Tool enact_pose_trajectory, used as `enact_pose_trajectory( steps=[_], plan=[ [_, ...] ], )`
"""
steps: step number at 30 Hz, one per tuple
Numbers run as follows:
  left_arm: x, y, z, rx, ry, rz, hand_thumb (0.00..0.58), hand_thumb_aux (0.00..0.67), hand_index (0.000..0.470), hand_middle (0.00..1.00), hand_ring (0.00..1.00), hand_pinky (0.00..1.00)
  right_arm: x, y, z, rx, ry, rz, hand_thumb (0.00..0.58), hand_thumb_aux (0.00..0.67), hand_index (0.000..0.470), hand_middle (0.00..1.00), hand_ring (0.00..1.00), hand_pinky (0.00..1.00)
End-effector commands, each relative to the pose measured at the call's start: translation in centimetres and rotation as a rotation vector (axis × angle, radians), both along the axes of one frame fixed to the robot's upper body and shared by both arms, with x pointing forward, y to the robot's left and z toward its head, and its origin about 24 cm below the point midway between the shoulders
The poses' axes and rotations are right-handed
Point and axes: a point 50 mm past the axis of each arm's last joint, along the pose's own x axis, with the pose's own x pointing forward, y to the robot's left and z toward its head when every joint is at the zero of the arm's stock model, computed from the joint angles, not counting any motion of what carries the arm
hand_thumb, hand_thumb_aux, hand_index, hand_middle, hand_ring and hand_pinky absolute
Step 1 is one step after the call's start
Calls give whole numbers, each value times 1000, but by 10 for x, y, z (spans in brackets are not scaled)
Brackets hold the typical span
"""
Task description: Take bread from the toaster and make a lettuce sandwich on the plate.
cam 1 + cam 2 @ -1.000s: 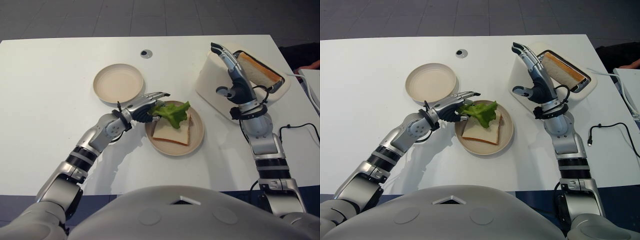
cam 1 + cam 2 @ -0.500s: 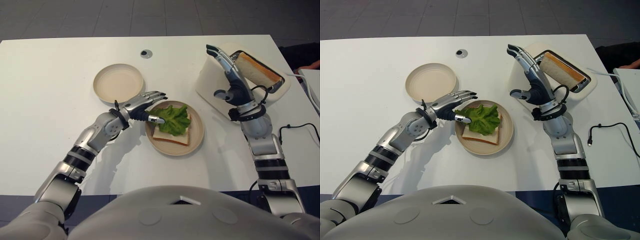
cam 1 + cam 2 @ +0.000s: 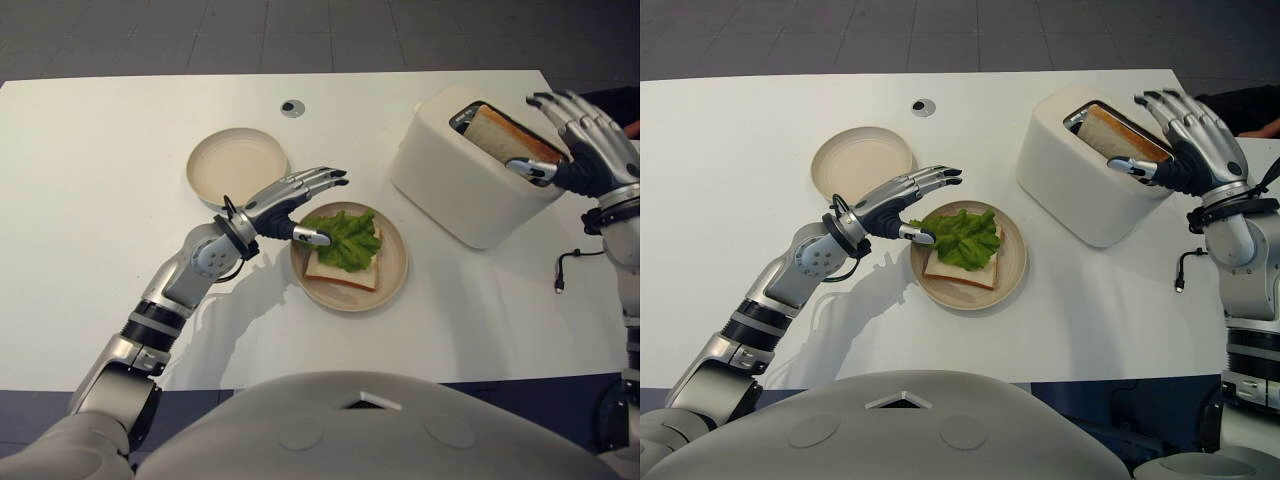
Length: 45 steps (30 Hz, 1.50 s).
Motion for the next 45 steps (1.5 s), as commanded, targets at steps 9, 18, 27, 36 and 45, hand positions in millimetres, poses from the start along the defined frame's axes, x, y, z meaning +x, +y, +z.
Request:
enact_pose_trajectory(
  steps=[9, 18, 27, 36, 45],
  plan=[
    [4, 5, -7, 4, 24, 29, 0, 0, 0, 0, 0, 0, -1, 18, 61, 333, -399, 173, 580, 670, 470, 1000, 1000, 1000],
    [11, 14, 5, -168, 8, 102, 0, 0, 0, 0, 0, 0, -11, 59, 71, 703, -384, 481, 580, 670, 470, 1000, 1000, 1000],
    [5, 36, 37, -808, 53, 75, 0, 0, 0, 0, 0, 0, -8, 134, -52, 1124, 281, 546, 580, 670, 470, 1000, 1000, 1000],
    [-14, 16, 24, -710, 91, -117, 0, 0, 0, 0, 0, 0, -12, 159, -128, 1152, 458, 383, 580, 670, 470, 1000, 1000, 1000],
    [-49, -3, -49, -47, 312, -357, 0, 0, 0, 0, 0, 0, -11, 157, -146, 880, 460, 357, 580, 670, 470, 1000, 1000, 1000]
  ],
)
